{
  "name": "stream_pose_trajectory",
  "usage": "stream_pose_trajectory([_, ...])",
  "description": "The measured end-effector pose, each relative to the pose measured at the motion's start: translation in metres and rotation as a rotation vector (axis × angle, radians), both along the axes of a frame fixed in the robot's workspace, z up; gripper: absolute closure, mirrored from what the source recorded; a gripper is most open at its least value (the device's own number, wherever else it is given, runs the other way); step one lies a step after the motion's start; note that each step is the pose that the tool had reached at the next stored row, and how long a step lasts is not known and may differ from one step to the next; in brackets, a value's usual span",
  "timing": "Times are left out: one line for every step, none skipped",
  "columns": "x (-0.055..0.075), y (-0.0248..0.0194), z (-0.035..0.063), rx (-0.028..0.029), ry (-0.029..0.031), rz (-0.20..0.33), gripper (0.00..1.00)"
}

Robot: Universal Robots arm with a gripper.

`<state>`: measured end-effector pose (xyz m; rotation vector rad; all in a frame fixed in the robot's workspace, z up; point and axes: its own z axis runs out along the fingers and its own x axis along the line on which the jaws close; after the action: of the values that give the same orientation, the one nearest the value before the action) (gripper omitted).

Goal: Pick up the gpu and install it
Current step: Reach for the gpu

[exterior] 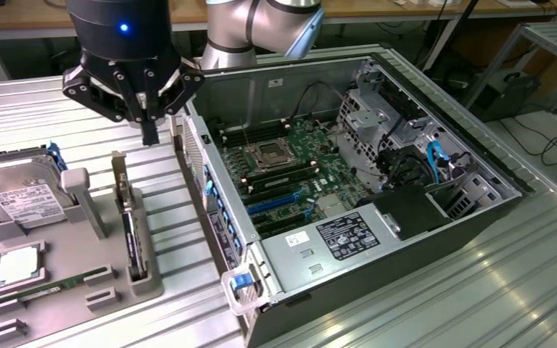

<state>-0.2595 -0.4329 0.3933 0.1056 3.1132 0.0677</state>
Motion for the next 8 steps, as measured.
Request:
stream_pose_trajectory([-0.003, -0.0003, 0.0, 0.0, 0.0, 0.0, 0.89])
stream_pose_trajectory([-0.007, -0.0007, -0.0001, 0.0001, -0.0001, 0.0, 0.89])
stream_pose_trajectory([-0.01, -0.001, -0.0001, 0.0001, -0.0001, 0.0, 0.89])
stream_pose_trajectory([-0.013, -0.0013, 0.0, 0.0, 0.0, 0.0, 0.89])
stream_pose_trajectory([-0.016, -0.0015, 0.0, 0.0, 0.0, 0.0, 0.89])
stream_pose_trajectory([-0.02, -0.0018, 0.0, 0.0, -0.0001, 0.0, 0.89])
stream_pose_trajectory([-0.023, -0.0022, 0.0, 0.0001, -0.0001, 0.0, 0.89])
stream_pose_trajectory([-0.027, -0.0028, -0.0001, 0.0001, -0.0001, 0.0, 0.89])
